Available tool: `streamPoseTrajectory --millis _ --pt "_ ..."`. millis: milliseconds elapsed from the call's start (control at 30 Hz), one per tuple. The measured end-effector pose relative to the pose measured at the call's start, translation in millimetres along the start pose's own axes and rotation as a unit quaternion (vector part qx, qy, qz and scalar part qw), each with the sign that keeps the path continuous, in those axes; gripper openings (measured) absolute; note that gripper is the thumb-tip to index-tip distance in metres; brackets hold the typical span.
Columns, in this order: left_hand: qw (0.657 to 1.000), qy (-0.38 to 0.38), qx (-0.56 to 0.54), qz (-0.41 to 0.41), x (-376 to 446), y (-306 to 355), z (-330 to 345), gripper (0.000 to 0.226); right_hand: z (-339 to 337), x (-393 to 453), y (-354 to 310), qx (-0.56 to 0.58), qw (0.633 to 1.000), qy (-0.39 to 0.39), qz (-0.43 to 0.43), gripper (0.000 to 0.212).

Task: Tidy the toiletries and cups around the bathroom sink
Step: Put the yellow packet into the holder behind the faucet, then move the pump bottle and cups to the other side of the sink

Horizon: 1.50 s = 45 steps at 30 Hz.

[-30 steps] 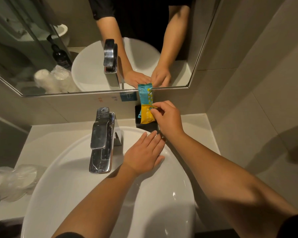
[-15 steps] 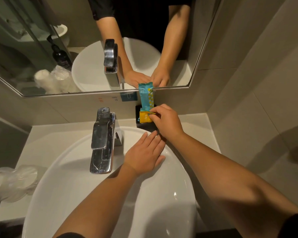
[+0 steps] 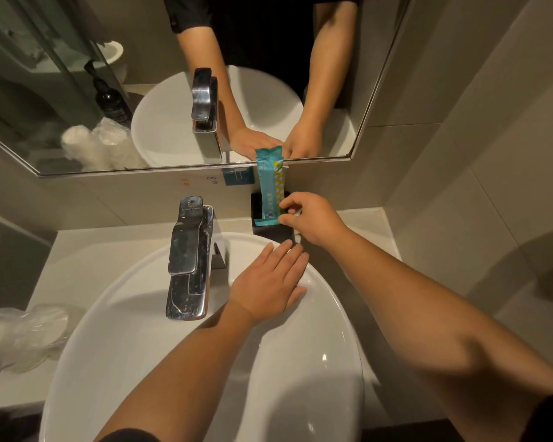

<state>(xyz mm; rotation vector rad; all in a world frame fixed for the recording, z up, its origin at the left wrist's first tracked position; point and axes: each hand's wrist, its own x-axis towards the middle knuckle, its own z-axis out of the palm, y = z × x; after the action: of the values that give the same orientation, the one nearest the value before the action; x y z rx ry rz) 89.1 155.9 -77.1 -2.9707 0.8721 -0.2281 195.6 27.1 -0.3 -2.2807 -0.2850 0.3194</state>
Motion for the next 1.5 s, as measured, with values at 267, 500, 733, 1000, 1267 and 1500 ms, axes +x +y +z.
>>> streamPoseTrajectory --millis 267,500,733,1000,1267,1500 --pt "1.0 -0.025 -0.014 -0.002 0.0 -0.1 -0.8 0.06 -1.6 -5.0 15.4 -0.008 0.999 0.037 -0.006 0.011" --pt "0.999 -0.045 -0.009 -0.008 0.3 0.3 -5.9 0.06 -8.1 -24.6 32.6 -0.074 0.996 0.059 -0.006 0.018" --pt "0.993 -0.096 -0.063 -0.018 1.1 1.5 -30.1 0.063 -28.2 -78.9 47.8 -0.266 0.963 0.014 0.035 0.051" --pt "0.987 -0.121 -0.059 -0.084 -13.8 28.9 -80.4 0.067 -24.9 -159.1 37.1 -0.328 0.942 -0.01 0.074 0.07" --pt "0.99 -0.094 -0.047 -0.097 -55.3 46.2 -106.7 0.067 -16.4 -206.6 6.8 -0.35 0.936 -0.007 0.045 0.076" --pt "0.988 -0.055 -0.037 -0.139 -105.6 67.2 -124.4 0.065 -3.9 -250.1 -17.9 -0.368 0.93 0.005 -0.021 0.069"
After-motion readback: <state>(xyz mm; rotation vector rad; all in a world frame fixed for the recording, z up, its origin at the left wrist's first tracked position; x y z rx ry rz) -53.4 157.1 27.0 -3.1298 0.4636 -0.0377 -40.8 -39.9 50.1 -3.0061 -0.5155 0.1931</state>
